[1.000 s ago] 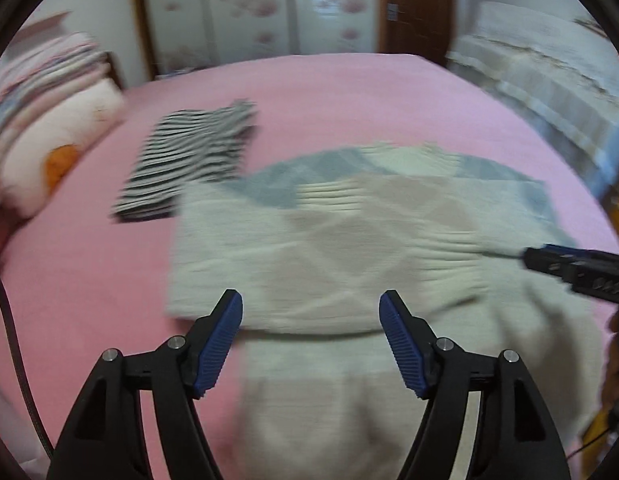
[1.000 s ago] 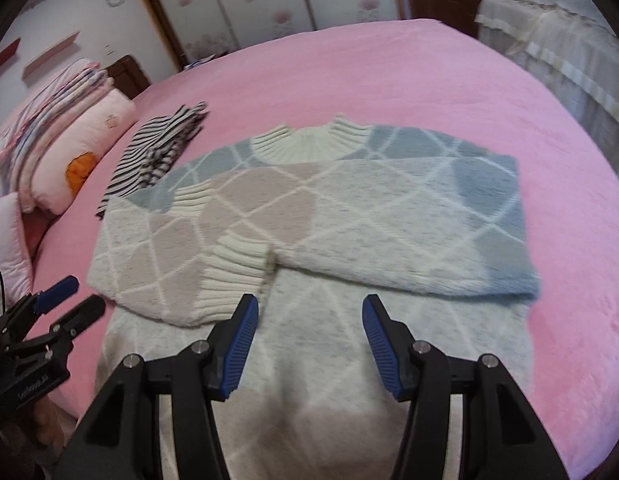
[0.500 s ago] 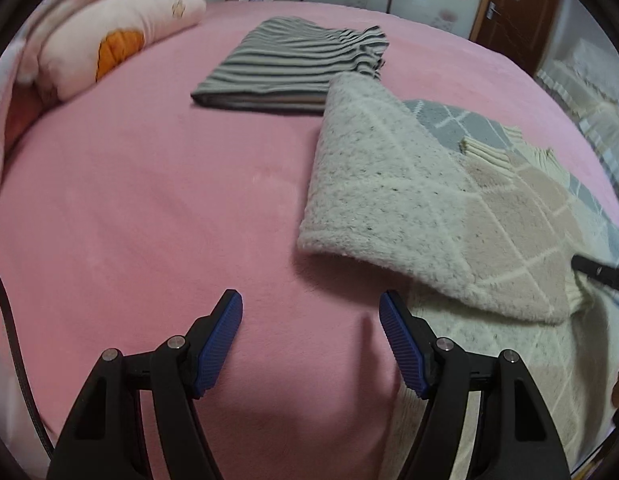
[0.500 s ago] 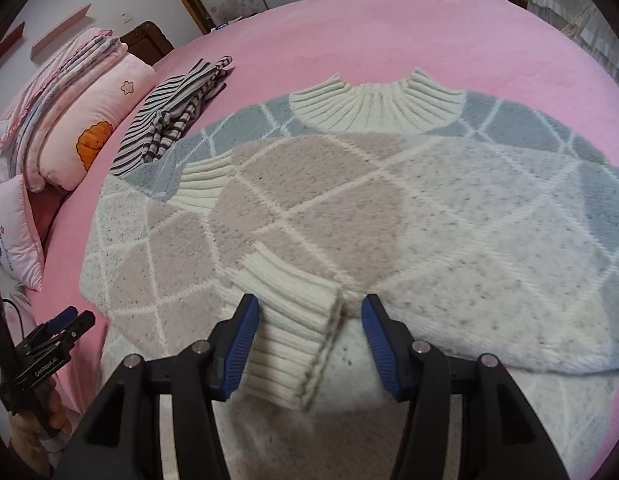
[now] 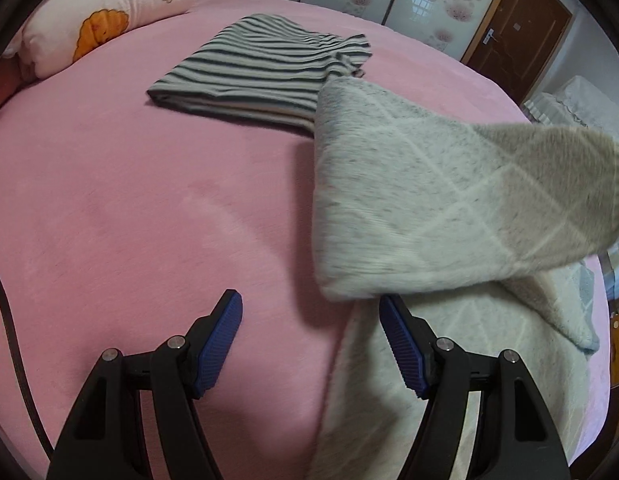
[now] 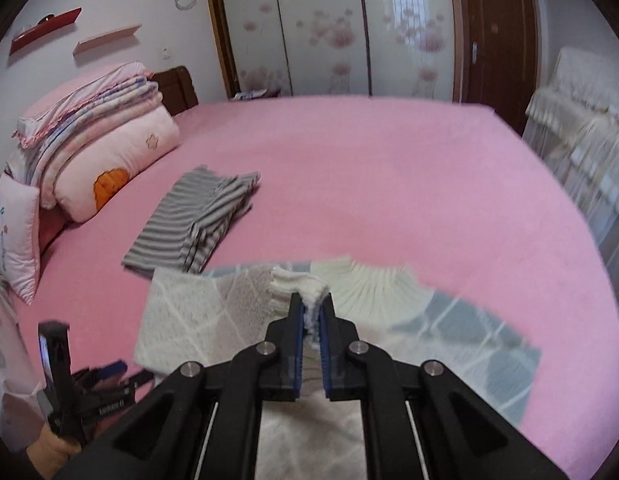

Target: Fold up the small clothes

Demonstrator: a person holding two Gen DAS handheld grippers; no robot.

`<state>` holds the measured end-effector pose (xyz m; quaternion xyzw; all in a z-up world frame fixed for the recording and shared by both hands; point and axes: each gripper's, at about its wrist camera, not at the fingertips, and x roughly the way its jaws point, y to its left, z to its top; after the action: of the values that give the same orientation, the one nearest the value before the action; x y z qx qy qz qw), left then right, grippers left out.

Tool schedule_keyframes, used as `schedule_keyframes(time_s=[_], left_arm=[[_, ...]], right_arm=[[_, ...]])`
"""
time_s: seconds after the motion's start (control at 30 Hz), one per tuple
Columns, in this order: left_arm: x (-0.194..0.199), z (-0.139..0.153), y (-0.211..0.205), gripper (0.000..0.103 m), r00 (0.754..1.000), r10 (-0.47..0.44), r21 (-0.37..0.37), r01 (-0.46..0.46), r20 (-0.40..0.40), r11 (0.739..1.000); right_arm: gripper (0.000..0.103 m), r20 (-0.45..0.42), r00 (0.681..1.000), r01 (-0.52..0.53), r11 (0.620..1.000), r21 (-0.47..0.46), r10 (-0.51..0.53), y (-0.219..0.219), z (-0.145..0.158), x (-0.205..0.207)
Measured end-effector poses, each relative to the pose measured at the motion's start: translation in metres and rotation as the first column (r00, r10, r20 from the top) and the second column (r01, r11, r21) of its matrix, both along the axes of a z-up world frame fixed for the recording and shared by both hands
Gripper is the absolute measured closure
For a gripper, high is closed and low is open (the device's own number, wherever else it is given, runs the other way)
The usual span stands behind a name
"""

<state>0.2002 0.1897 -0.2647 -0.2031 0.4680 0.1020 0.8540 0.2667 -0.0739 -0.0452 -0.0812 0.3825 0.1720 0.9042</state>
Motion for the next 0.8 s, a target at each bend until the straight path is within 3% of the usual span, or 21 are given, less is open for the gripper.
schedule_keyframes(time_s=[0.17,0.53,0.63,0.67,0.8], left_arm=[[0.015,0.002,-0.009,0.033,1.0,-0.011,-0.003,0.011,0.004,1.0],[0.049,-0.001,-0.032,0.034,0.999,-0.05,0.037,0.05,-0.017,0.998],[0.054,-0.004,-0.034,0.05,0.998,-0.042,0.057,0.045,-0.047,0.997],[0.053,-0.006,-0.035,0.06,0.998,-0.037,0.063,0.041,-0.06,0.997],[0.048,-0.009,-0.026,0.067,0.998,-0.002,0.031,0.004,-0.068,1.0]], right_arm=[[0.097,0.046,0.996,0.071,0.997,-0.023,-0.07,-0.016,0.012,0.015],[0.097,-0.009,0.965,0.261,0.963,-0.06,-0.262,-0.093,-0.017,0.028],[0.097,-0.039,0.958,0.28,0.957,-0.073,-0.284,-0.106,-0.031,0.032],[0.097,-0.053,0.956,0.284,0.956,-0.076,-0.288,-0.11,-0.038,0.034],[0.097,-0.092,0.946,0.303,0.948,-0.101,-0.312,-0.122,-0.063,0.039]])
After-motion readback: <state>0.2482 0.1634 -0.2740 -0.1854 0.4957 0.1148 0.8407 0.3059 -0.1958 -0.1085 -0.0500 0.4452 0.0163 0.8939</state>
